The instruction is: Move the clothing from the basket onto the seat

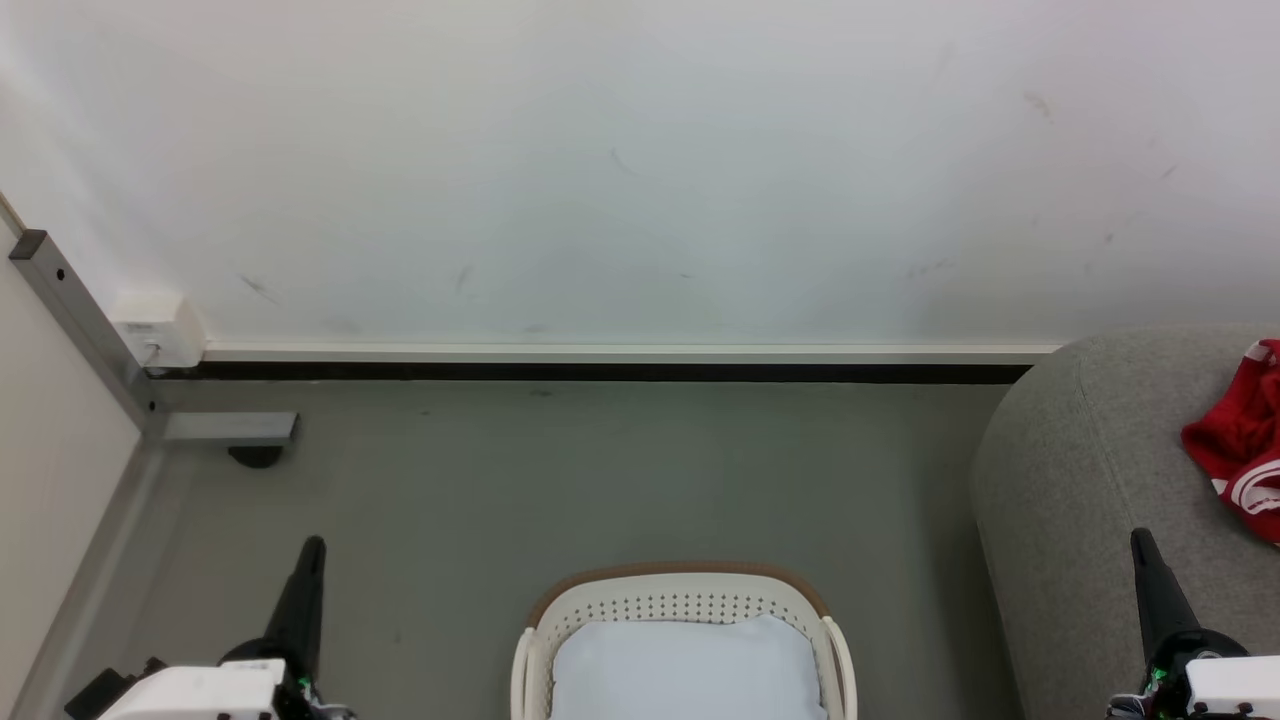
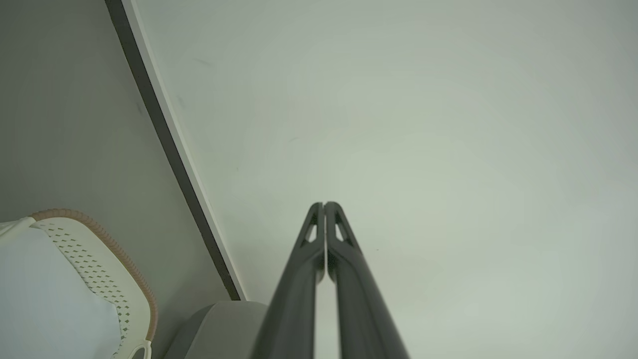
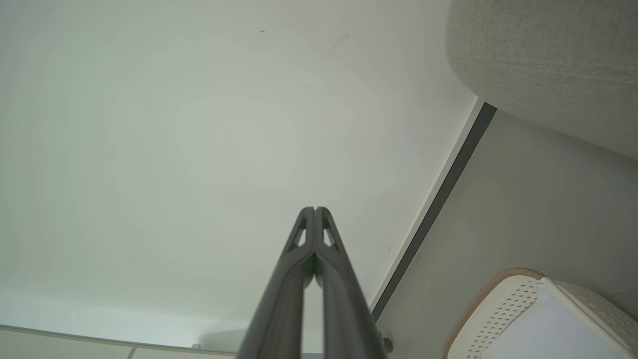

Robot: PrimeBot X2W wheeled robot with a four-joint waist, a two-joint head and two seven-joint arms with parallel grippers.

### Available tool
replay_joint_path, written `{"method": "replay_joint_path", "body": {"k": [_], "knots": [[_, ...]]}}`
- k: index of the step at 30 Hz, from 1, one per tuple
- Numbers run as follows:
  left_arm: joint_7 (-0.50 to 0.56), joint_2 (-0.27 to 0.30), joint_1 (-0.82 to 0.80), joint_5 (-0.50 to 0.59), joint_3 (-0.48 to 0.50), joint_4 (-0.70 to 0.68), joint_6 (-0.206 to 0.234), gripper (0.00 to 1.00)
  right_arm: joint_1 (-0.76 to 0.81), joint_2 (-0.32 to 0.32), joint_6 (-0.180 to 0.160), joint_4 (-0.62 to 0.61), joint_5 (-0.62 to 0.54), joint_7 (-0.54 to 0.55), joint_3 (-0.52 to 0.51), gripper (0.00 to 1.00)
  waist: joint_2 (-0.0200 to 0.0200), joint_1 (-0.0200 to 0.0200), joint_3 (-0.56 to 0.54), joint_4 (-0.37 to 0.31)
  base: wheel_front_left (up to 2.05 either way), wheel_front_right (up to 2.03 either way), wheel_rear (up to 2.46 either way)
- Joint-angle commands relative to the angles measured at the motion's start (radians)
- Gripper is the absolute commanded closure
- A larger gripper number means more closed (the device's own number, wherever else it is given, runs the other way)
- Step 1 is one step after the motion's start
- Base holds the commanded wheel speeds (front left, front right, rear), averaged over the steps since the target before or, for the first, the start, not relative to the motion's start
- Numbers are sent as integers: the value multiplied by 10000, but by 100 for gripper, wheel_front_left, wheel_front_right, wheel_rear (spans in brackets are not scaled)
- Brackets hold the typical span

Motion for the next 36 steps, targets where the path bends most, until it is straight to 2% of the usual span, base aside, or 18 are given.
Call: {"method": "replay_joint_path", "body": {"k": [1, 18, 36], "knots": [[72, 12, -122, -241, 69, -60, -63, 100, -170, -44, -13, 9, 171, 64, -47, 100, 0, 0, 1, 5, 0, 0, 0], [382, -65, -209, -1317, 176, -54, -94, 100, -190, -46, -15, 71, 1232, 274, -213, 100, 0, 0, 15, 68, 0, 0, 0], [382, -62, -203, -1281, 172, -53, -93, 100, -178, -84, -14, 63, 1234, 214, -161, 100, 0, 0, 15, 69, 0, 0, 0]]}}
